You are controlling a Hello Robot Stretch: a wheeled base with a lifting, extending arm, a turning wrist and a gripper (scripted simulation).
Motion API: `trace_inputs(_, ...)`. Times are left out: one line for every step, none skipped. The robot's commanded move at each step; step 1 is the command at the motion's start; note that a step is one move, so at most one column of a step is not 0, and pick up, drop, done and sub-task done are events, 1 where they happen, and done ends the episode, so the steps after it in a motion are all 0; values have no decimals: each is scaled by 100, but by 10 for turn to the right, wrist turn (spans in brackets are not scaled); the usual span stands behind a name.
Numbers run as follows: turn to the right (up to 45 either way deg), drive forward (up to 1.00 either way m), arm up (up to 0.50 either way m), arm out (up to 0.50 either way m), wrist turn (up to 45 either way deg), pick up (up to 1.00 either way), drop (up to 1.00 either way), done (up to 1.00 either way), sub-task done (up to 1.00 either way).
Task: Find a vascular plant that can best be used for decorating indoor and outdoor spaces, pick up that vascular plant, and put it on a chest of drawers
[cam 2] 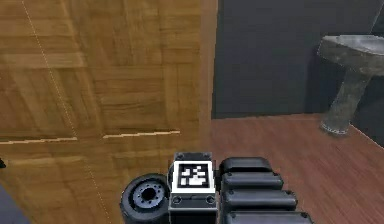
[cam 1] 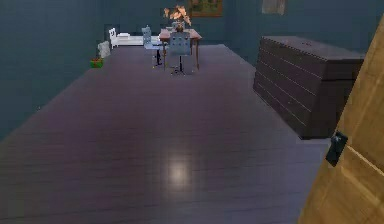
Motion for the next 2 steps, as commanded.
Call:
trace_inputs(30, 0, 0, 0, 0, 0, 0, 0, 0)
trace_inputs(0, 95, 0, 0, 0, 0, 0, 0, 0)
